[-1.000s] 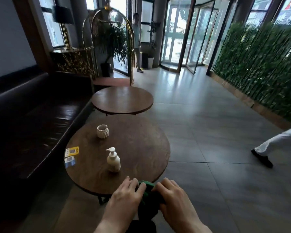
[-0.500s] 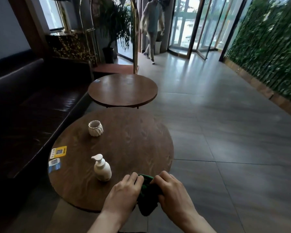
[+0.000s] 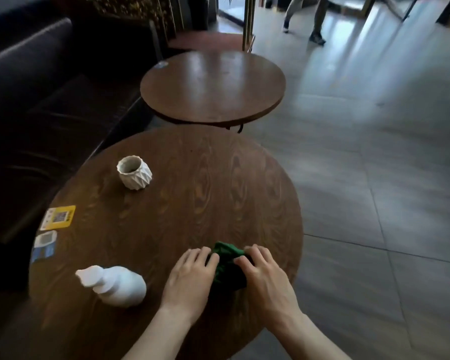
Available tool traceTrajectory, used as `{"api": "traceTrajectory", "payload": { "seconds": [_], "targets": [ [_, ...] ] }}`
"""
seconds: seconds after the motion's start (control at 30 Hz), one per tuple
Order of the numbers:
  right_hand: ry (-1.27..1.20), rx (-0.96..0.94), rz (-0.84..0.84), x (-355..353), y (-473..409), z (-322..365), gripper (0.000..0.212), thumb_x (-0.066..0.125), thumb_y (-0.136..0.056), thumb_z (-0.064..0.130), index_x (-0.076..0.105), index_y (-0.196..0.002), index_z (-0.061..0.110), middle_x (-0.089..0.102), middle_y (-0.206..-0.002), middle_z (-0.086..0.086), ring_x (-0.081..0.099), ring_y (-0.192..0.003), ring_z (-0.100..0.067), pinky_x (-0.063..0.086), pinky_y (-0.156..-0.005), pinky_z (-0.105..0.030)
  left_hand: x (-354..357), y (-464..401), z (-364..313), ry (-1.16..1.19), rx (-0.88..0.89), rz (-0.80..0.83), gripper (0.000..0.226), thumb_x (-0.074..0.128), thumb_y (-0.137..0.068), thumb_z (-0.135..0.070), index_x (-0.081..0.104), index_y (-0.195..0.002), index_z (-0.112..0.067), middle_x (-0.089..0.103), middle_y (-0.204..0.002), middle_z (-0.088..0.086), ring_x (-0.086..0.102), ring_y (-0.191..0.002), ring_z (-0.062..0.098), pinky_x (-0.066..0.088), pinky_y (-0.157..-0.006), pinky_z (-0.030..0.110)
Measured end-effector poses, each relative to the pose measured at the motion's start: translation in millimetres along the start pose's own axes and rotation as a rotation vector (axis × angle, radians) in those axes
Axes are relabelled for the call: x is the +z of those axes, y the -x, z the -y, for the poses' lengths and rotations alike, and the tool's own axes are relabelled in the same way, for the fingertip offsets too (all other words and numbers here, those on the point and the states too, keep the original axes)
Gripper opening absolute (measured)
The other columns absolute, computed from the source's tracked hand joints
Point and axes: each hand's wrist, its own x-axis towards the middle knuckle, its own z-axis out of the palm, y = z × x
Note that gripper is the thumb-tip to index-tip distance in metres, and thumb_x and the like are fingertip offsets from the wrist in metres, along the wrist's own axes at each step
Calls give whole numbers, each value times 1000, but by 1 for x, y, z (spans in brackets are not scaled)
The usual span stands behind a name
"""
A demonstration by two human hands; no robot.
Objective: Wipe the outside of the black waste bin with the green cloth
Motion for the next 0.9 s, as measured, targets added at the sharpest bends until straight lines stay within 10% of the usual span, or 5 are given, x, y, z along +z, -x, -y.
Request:
{"api": "traceTrajectory", "payload": {
  "seconds": [0.07,0.23,0.9],
  "targets": [
    [-10,6,81,28,-11,-14,63,65,-95,17,43,-154,24,32,-166,-14,24,-157,-34,34,-124,-38,25,-9,4,-5,-26,54,71,53,-94,-29,23,-158,-25,25,-166,6,20,-154,25,13,-128,41],
    [-32,-34,200,82,-22,-37,79,45,-106,44,-6,-164,31,-12,-173,-2,-18,-159,-25,7,-132,-48,73,-24,5,40,15,77,85,34,-96,-55,-15,-159,-28,-15,-170,1,-17,-156,19,1,-128,43],
    [-15,88,265,73,-15,-32,72,45,-106,45,3,-163,39,-4,-175,-5,-4,-161,-30,12,-131,-47,63,-10,26,105,-41,228,70,30,-104,-49,-13,-159,-37,-4,-171,-6,-4,-158,18,3,-128,41]
  ]
}}
